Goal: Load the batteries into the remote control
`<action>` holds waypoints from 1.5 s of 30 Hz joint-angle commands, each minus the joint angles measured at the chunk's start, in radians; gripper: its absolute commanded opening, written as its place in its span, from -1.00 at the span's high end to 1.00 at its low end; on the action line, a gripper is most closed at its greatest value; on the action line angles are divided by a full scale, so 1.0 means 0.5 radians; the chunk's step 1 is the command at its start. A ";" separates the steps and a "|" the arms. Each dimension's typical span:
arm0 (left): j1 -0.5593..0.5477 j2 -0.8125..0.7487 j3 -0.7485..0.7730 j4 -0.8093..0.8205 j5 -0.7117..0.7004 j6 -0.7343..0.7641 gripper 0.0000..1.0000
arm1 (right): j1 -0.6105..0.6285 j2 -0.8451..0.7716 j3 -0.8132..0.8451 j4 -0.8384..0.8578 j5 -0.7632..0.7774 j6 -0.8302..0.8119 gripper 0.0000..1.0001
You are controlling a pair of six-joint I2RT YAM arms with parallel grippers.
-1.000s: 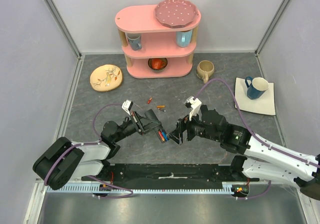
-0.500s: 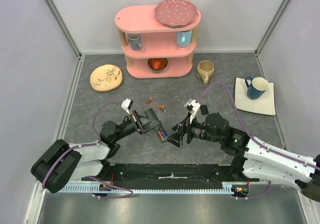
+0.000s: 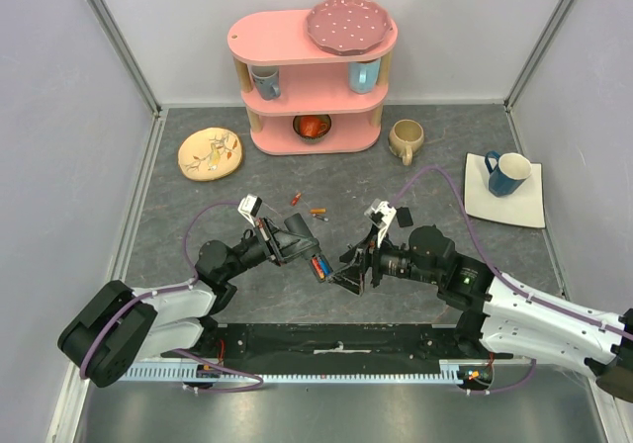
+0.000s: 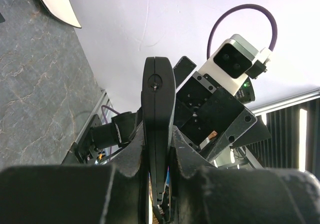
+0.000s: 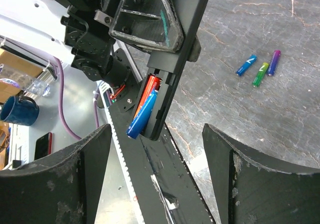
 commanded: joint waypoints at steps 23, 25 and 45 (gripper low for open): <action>-0.010 -0.083 0.058 0.042 0.042 -0.064 0.96 | -0.126 0.113 -0.026 0.221 -0.229 -0.007 -0.32; -0.010 -0.080 0.061 0.042 0.045 -0.063 0.96 | -0.135 0.132 -0.023 0.221 -0.232 -0.001 -0.32; -0.028 -0.126 0.071 0.020 0.051 -0.048 0.96 | -0.194 0.258 -0.035 0.337 -0.315 0.119 -0.11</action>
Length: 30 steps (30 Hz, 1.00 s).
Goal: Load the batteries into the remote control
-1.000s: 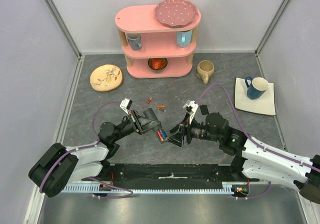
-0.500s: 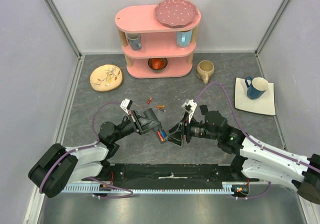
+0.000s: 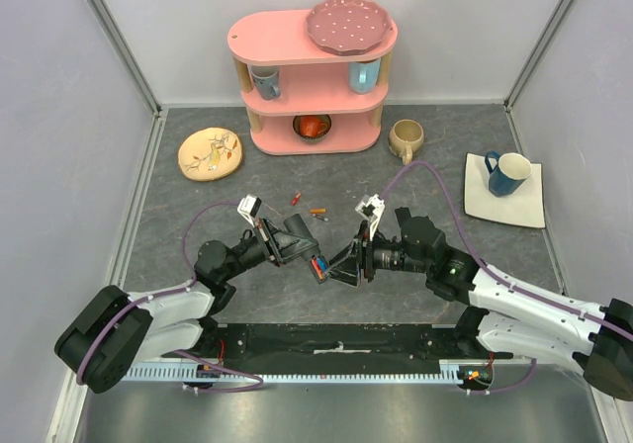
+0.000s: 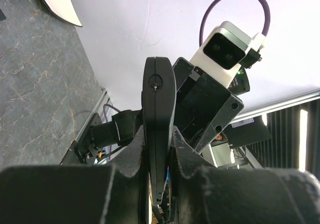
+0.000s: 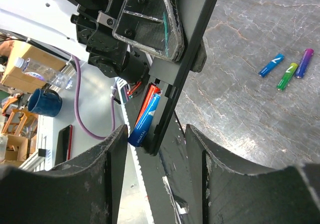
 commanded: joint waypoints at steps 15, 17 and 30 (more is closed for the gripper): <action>-0.064 -0.083 0.104 0.077 0.067 0.015 0.96 | -0.105 0.135 -0.047 0.238 -0.084 0.151 0.03; -0.067 -0.077 0.107 0.080 0.070 0.027 0.96 | -0.111 0.144 -0.054 0.275 -0.096 0.172 0.05; -0.076 -0.062 0.120 0.074 0.092 0.048 0.96 | -0.132 0.227 -0.044 0.303 -0.148 0.191 0.42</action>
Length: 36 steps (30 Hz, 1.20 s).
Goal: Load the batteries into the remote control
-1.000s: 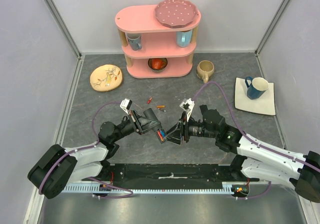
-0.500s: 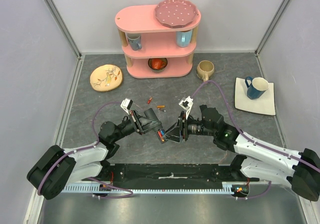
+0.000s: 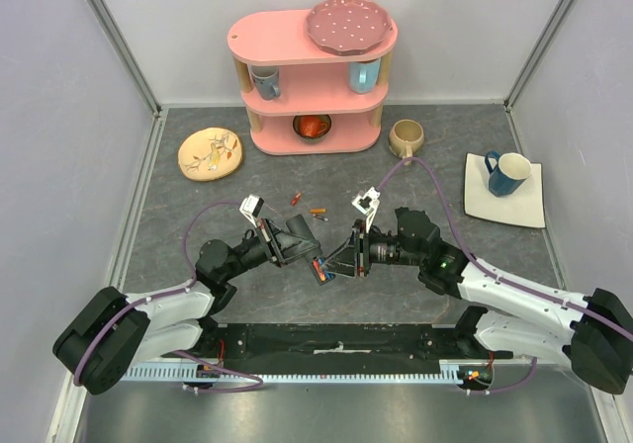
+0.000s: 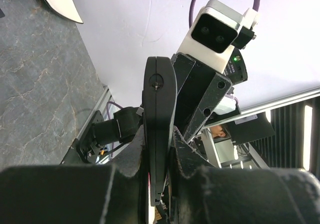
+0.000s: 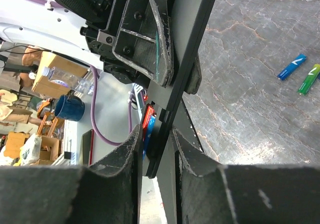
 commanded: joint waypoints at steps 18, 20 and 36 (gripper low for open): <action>-0.032 -0.045 0.092 0.034 0.102 0.115 0.96 | -0.037 0.027 0.038 -0.013 0.072 0.084 -0.04; -0.032 -0.051 0.092 -0.009 0.099 0.134 0.96 | -0.037 0.021 0.051 0.012 0.066 0.127 -0.18; -0.032 -0.057 0.114 -0.064 0.099 0.180 0.96 | -0.034 0.138 0.069 -0.074 -0.125 0.146 0.41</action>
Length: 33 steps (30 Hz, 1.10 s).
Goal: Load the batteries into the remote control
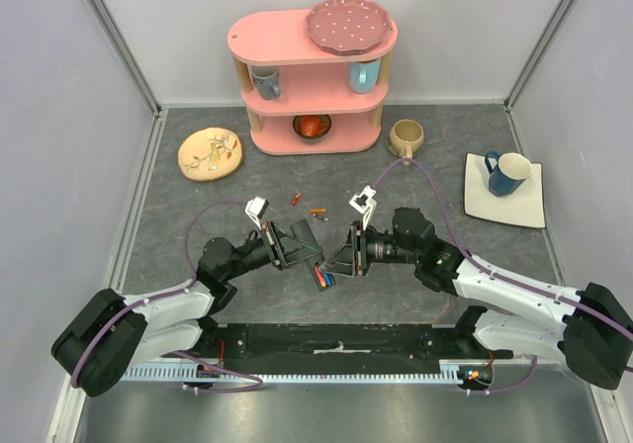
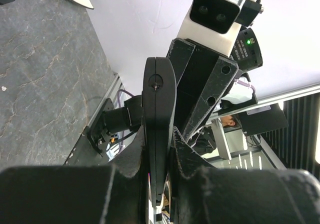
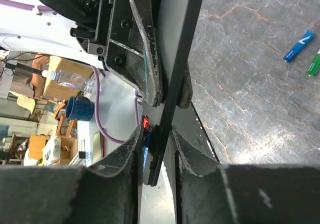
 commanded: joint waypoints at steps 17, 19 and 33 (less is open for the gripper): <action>-0.010 -0.043 0.055 -0.030 0.021 0.163 0.96 | -0.105 -0.146 0.330 -0.503 0.142 -0.193 -0.73; -0.007 -0.052 0.039 -0.042 0.015 0.175 0.96 | -0.157 -0.220 0.443 -0.675 0.289 -0.346 -0.75; -0.001 -0.202 -0.007 -0.382 0.042 0.307 0.96 | -0.676 0.521 0.563 -1.391 1.648 -0.702 -0.49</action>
